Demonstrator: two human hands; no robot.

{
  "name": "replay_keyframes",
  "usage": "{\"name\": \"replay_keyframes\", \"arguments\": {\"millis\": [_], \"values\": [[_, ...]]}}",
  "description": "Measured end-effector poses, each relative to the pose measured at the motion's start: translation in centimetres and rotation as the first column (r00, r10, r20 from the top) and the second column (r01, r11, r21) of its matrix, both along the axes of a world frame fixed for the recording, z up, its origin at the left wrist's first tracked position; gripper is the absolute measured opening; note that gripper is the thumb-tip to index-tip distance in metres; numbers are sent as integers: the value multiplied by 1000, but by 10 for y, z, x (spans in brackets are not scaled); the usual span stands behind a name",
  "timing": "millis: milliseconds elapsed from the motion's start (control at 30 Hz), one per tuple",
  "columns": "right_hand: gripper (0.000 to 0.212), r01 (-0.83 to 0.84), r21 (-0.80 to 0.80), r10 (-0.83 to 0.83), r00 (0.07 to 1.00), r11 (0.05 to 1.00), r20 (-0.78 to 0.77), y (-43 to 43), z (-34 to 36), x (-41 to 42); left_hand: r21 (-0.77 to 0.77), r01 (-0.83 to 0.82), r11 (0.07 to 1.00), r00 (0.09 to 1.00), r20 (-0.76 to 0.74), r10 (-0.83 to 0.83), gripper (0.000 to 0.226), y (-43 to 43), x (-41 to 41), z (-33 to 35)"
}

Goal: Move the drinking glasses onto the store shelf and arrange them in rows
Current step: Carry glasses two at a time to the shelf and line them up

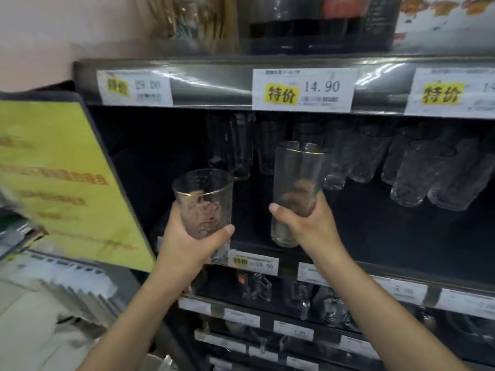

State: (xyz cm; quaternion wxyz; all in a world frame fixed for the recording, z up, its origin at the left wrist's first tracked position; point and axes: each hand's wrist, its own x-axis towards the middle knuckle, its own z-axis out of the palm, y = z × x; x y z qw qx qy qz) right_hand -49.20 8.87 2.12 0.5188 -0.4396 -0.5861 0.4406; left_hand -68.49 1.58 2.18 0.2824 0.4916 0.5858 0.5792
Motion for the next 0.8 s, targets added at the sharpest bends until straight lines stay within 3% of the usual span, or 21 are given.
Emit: {"name": "replay_keyframes", "arguments": {"millis": [167,400,667,800], "values": [[58,-116,13,113,986,993,120,27,6,-76,-1,-74,997,997,-11,74,59,-24,-37,5],[74,-140,16,134,970,990,203,71,-4,-152,-12,-71,997,996,-49,71,61,-28,-69,4],[86,-7,39,2,991,999,130,103,-17,-195,-14,-37,999,999,-40,36,64,-26,-85,-7],[78,55,5,-55,986,998,159,119,-19,-207,-13,-8,1000,999,-34,8,63,-24,-93,-10]]}}
